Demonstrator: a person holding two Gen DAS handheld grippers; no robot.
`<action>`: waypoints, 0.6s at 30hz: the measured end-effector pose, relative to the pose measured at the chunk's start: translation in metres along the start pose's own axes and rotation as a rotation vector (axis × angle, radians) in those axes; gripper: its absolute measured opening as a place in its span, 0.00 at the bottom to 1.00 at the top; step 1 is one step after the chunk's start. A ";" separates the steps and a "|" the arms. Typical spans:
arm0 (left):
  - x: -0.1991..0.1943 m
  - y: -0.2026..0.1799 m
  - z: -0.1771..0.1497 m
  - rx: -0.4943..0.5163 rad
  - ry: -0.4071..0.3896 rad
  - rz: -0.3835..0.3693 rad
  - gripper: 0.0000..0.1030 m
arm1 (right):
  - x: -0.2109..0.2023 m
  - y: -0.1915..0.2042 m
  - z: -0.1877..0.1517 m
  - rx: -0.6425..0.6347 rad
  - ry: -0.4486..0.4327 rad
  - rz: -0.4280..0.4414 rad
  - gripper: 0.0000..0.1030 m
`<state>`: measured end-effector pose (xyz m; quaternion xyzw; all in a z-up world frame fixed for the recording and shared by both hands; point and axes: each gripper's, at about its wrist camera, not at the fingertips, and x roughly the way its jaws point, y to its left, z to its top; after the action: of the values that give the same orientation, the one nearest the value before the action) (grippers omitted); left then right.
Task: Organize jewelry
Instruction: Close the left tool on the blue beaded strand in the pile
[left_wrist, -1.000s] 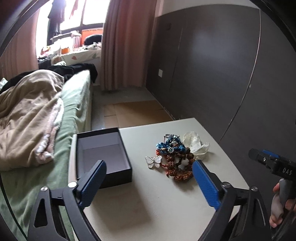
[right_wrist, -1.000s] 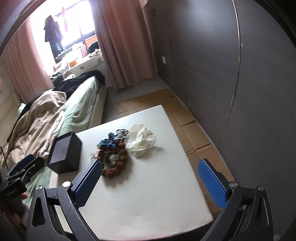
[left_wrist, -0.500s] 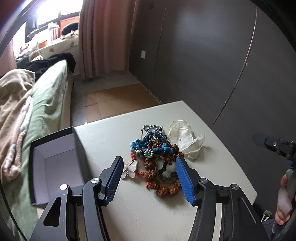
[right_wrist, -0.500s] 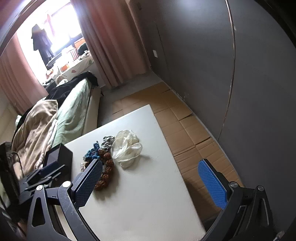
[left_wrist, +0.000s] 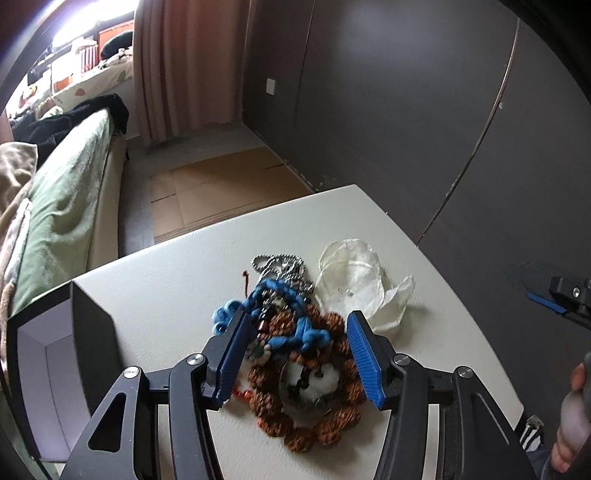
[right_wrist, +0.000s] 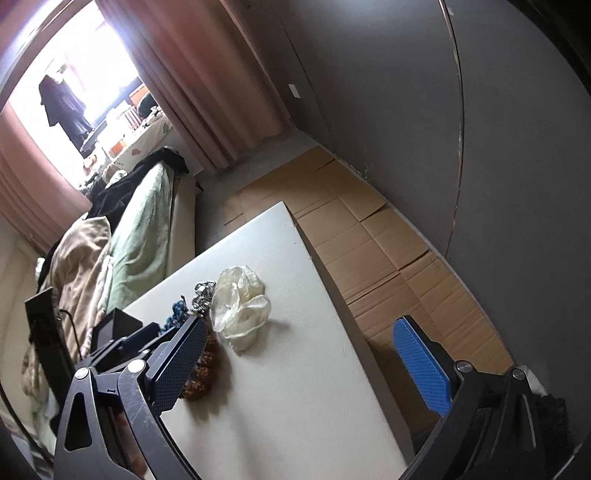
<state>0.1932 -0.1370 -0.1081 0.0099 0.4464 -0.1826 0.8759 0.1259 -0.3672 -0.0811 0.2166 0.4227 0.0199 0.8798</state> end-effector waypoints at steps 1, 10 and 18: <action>0.002 0.000 0.004 -0.006 0.006 -0.007 0.54 | 0.001 0.000 0.001 0.005 0.000 0.003 0.99; 0.038 0.016 0.028 -0.129 0.159 -0.019 0.23 | 0.023 -0.002 0.005 0.046 0.046 0.013 0.85; 0.005 0.037 0.032 -0.184 0.080 -0.080 0.07 | 0.042 0.019 0.017 0.034 0.071 0.092 0.82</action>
<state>0.2336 -0.1097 -0.0983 -0.0812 0.4960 -0.1751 0.8466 0.1686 -0.3475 -0.0953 0.2498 0.4435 0.0608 0.8586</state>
